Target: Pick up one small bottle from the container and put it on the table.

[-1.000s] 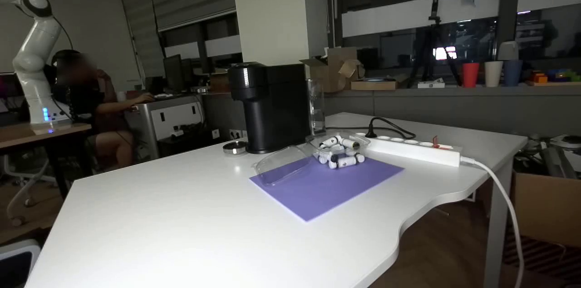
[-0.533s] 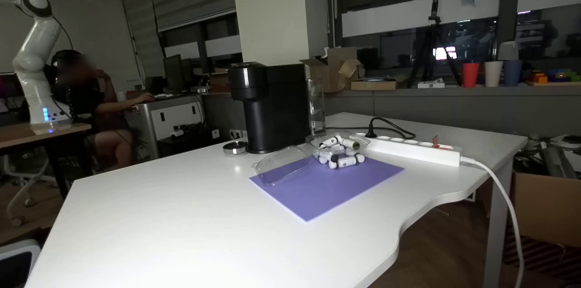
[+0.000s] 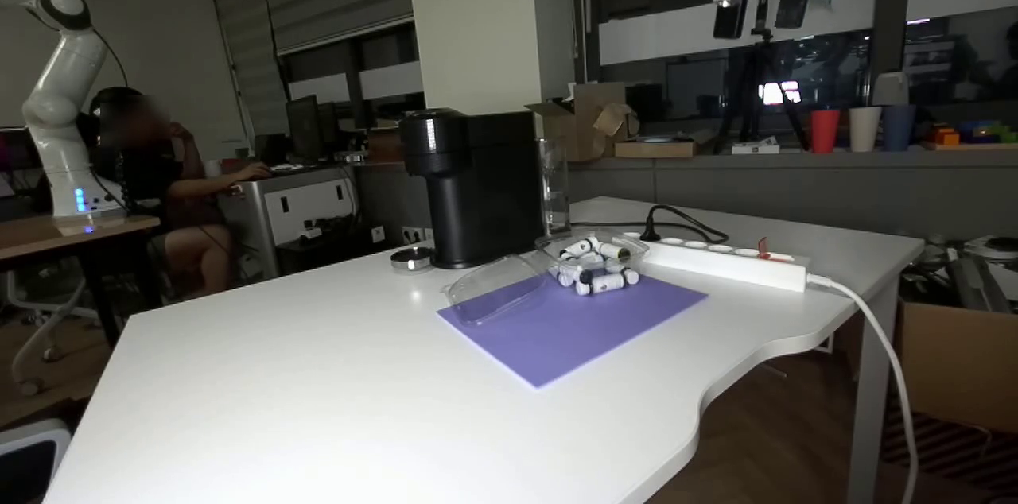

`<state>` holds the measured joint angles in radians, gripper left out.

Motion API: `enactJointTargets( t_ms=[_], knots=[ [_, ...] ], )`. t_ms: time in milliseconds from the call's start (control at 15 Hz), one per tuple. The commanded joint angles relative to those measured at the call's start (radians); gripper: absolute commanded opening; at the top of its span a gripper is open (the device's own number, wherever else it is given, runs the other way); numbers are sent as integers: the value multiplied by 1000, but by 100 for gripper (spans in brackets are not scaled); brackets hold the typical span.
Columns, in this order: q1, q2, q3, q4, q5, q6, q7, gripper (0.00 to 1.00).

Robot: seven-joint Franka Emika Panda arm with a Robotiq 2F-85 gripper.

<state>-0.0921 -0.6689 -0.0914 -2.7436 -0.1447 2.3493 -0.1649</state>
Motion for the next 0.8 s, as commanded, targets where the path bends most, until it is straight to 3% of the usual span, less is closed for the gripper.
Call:
enactJointTargets(
  t_ms=[0, 533, 600, 733],
  knots=[
    [4, 191, -60, 158, -12, -7, -106, 100],
    [12, 629, -104, 586, 77, -146, -271, 100],
    [-6, 502, -91, 445, 49, -86, -248, 100],
    [-9, 559, -86, 481, 53, -84, -252, 100]
  ],
)
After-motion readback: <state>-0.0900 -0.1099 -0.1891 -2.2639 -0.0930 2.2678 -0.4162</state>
